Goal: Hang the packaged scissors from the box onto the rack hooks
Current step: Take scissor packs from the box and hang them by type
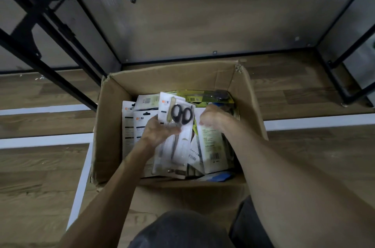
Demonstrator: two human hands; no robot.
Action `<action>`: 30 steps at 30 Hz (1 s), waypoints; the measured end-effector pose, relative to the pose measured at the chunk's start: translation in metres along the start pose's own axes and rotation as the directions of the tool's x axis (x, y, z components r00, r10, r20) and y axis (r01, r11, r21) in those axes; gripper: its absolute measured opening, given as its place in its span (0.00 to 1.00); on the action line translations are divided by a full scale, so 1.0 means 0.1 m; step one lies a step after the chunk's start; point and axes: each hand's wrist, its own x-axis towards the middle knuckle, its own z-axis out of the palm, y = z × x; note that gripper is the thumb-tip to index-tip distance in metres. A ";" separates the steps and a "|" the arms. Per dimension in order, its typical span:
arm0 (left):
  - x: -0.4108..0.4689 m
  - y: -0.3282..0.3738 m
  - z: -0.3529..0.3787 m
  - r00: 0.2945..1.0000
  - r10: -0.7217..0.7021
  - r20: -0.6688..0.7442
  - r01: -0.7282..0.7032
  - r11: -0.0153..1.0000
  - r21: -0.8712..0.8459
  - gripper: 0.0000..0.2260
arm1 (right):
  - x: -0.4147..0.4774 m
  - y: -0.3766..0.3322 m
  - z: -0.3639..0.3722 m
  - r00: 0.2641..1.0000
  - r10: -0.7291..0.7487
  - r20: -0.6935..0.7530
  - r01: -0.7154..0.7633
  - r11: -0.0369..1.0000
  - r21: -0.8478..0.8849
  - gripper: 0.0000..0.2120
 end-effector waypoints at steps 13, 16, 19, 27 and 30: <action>-0.09 -0.14 0.12 0.990 -0.086 0.111 0.101 0.985 -0.140 0.14 | 0.25 0.05 0.11 0.980 0.191 -0.051 -0.179 0.966 0.186 0.39; -0.03 -0.16 0.18 0.987 -0.108 0.121 0.132 0.969 -0.209 0.17 | 0.22 0.02 0.06 0.975 0.216 0.054 -0.222 0.963 0.155 0.43; 0.00 -0.17 0.16 0.990 -0.006 0.144 0.054 0.943 -0.329 0.13 | 0.16 -0.05 0.06 0.978 0.138 0.158 -0.190 0.902 0.387 0.27; -0.20 0.04 -0.06 0.995 -0.044 -0.087 0.025 0.978 -0.207 0.04 | -0.24 -0.14 -0.02 0.980 0.011 0.198 -0.002 0.999 -0.045 0.33; -0.32 0.07 -0.19 0.997 -0.038 -0.073 0.016 0.960 -0.279 0.12 | -0.27 -0.09 -0.03 0.988 -0.012 0.156 0.022 0.998 -0.060 0.27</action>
